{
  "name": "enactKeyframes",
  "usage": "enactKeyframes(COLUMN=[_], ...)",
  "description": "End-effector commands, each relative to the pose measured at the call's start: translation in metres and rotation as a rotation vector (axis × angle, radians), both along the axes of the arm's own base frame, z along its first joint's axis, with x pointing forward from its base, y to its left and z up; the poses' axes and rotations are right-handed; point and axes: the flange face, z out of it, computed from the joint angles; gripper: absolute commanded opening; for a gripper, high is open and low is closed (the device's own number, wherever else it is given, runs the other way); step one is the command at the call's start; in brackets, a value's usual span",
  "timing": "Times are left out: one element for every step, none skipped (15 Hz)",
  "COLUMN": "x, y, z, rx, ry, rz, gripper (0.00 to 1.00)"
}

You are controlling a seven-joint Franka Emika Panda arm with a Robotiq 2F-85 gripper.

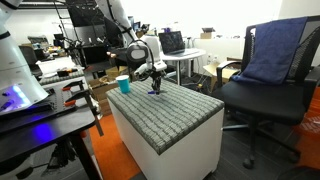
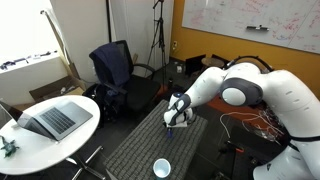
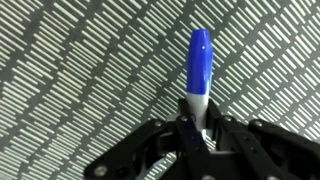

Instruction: Pick up the pen from the table and put it in the light blue cup.

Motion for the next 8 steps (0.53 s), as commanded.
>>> enactKeyframes(x=[-0.012,-0.013,-0.014,-0.015,-0.016,-0.017,-0.017,-0.017], y=[0.017,0.022,0.027,0.032,0.036,0.040,0.045,0.051], z=[0.040,0.048,0.054,0.062,0.068,0.075,0.081,0.088], rx=[-0.041,-0.045,-0.050,-0.058,-0.066,-0.082,-0.104,-0.127], ry=[-0.015,-0.019,-0.020,-0.020,-0.020,-0.024,-0.027,-0.027], rz=[0.041,0.061,0.080,0.099,0.121,0.136,0.154,0.174], gripper=[0.05,0.05,0.05,0.05,0.05,0.05,0.05,0.05])
